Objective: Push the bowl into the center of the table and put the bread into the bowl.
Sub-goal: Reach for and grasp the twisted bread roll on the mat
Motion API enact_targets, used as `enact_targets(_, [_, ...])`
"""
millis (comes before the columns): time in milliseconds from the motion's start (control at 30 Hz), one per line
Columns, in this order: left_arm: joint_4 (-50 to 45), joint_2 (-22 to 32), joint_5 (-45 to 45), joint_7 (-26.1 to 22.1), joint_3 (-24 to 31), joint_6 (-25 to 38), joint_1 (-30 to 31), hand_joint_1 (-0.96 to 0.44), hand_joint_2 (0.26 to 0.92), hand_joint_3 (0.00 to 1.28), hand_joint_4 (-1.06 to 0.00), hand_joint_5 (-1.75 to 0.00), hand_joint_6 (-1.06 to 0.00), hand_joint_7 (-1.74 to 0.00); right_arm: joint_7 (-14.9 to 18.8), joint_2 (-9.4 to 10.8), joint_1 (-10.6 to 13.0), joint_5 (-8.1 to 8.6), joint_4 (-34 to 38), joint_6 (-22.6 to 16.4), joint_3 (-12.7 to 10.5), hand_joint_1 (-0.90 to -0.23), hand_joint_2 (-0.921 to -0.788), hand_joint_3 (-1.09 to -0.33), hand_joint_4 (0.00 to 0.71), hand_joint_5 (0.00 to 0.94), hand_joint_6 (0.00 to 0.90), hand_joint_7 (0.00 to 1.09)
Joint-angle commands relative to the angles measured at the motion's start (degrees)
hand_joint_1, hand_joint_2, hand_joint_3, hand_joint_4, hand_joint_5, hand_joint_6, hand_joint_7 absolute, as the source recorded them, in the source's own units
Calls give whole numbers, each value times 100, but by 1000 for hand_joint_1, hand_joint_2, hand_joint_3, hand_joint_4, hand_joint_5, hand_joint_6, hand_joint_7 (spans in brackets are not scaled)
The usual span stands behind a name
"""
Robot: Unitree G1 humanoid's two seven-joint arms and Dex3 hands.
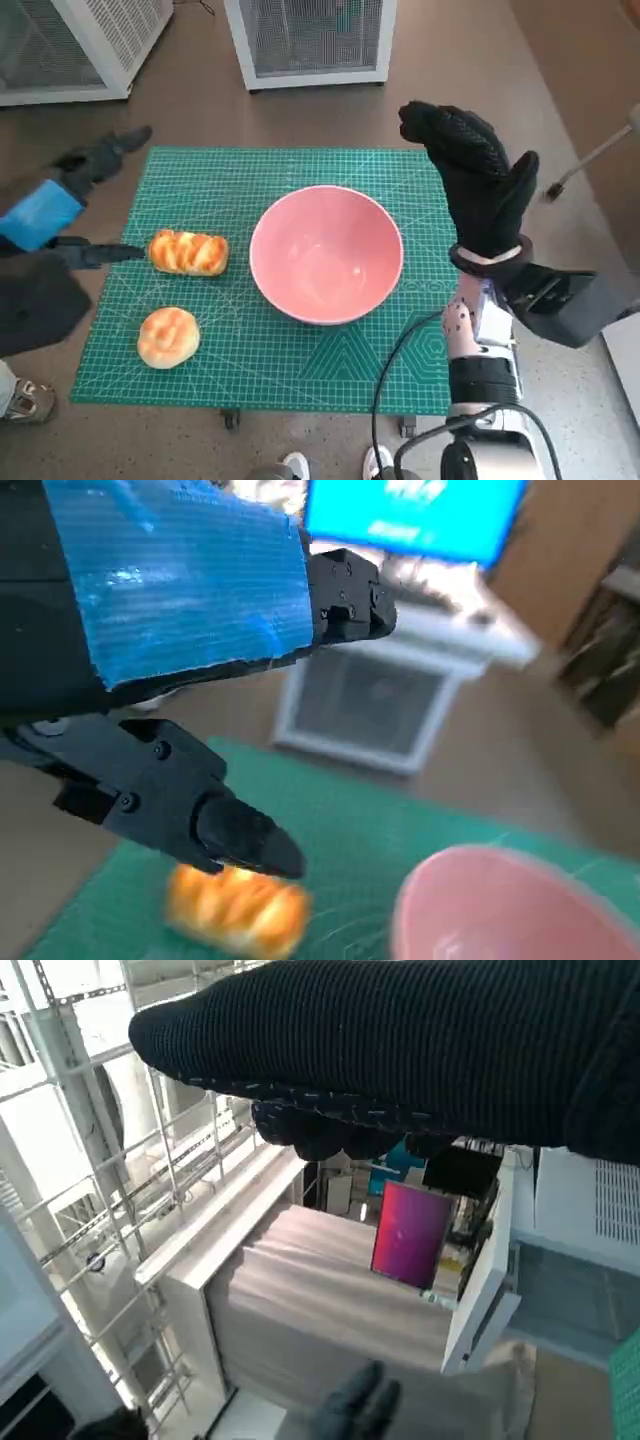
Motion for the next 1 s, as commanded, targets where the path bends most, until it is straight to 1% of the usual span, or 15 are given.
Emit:
enact_targets(33, [11,71,253,-39,-246,217,-79,189,771,19,-60,-1,-163,-65,-47,2,162,29,-3,89,27,-630,-921,-644,242,6,356,38])
enact_targets(400, [417,-35,498,-105,-744,272,-278,187,777,20,-70,-2,-183,-44,-43,-21,188,46,-48,135,33,-629,-921,-644,242,4,354,38])
enact_targets(667, [843,-187,844,-123,-1334,294,-492,176,778,19,-70,-1,-211,-39,-20,-35,181,77,-27,149,21,-624,-921,-645,243,4,353,37])
enact_targets(767, [1037,-223,995,-131,-1534,244,-573,169,777,18,-69,0,-214,-34,-24,-35,182,76,-16,147,23,-623,-921,-645,242,3,353,37])
enact_targets(1000, [1759,-423,1239,-77,-1943,-109,-827,127,775,16,-66,0,-218,-23,-5,-39,194,102,-12,162,23,-618,-921,-645,244,3,354,38])
